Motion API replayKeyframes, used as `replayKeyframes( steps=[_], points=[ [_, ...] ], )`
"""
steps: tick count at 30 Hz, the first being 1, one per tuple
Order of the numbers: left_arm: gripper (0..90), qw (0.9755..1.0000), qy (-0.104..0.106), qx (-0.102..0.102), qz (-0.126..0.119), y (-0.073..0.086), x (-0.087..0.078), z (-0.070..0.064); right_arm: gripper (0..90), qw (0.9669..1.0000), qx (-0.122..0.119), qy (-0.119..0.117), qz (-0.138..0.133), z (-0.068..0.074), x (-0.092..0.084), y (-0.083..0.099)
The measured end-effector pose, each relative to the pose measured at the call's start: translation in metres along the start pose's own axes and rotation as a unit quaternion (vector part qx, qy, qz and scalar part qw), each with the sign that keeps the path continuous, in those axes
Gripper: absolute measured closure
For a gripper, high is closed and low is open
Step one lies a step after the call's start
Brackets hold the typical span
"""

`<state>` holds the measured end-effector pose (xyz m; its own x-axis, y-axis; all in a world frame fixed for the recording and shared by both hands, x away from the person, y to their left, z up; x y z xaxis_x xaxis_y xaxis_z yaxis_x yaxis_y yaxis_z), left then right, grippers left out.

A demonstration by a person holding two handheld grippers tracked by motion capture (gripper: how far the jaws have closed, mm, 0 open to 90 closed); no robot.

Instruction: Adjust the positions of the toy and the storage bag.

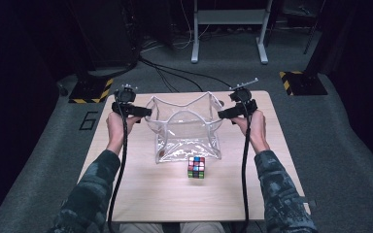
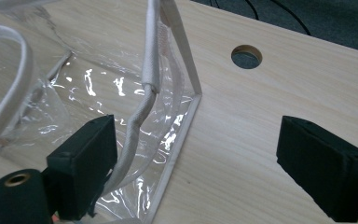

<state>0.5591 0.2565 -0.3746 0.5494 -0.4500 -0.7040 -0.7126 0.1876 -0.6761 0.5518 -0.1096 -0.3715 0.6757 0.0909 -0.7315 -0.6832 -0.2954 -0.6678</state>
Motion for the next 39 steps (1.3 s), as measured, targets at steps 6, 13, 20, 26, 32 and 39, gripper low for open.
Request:
replayKeyframes(
  steps=[6, 13, 20, 26, 32, 39],
  points=[
    [4.3, 0.9997, 0.02, -0.011, -0.01, 0.002, -0.01, 0.004, 6.9, 0.9998, 0.004, -0.013, -0.017, 0.0, -0.013, -0.005],
    [3.8, 0.9984, 0.049, 0.002, -0.029, 0.01, -0.029, 0.0, 4.7, 0.9991, -0.002, -0.021, -0.037, 0.0, -0.032, 0.0],
    [3.1, 0.9971, 0.064, 0.022, -0.033, 0.031, -0.039, -0.004, 1.2, 0.9984, -0.012, -0.03, -0.046, 0.001, -0.043, 0.018],
    [1.9, 0.9971, 0.065, 0.025, -0.03, 0.054, -0.04, 0.0, 0.0, 0.9982, -0.016, -0.034, -0.046, 0.003, -0.045, 0.042],
    [0.6, 0.9973, 0.067, 0.014, -0.025, 0.088, -0.035, 0.01, 0.0, 0.9983, -0.005, -0.039, -0.044, 0.001, -0.036, 0.074],
    [0.2, 0.9979, 0.063, 0.003, -0.014, 0.12, -0.024, 0.02, 0.0, 0.999, 0.003, -0.034, -0.028, 0.005, -0.018, 0.115]
  ],
)
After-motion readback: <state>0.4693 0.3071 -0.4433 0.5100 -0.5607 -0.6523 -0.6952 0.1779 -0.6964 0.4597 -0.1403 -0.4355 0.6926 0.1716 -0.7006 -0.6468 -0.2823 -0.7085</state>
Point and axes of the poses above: each handheld gripper's, and its own axes: x roughly forward along the jaws, y roughly out of its underside, z roughly to its left, the point moved 3 cm from there along x, roughly forward along the jaws, and after that the axes turned 15 degrees about y, right-handed, at the moved point
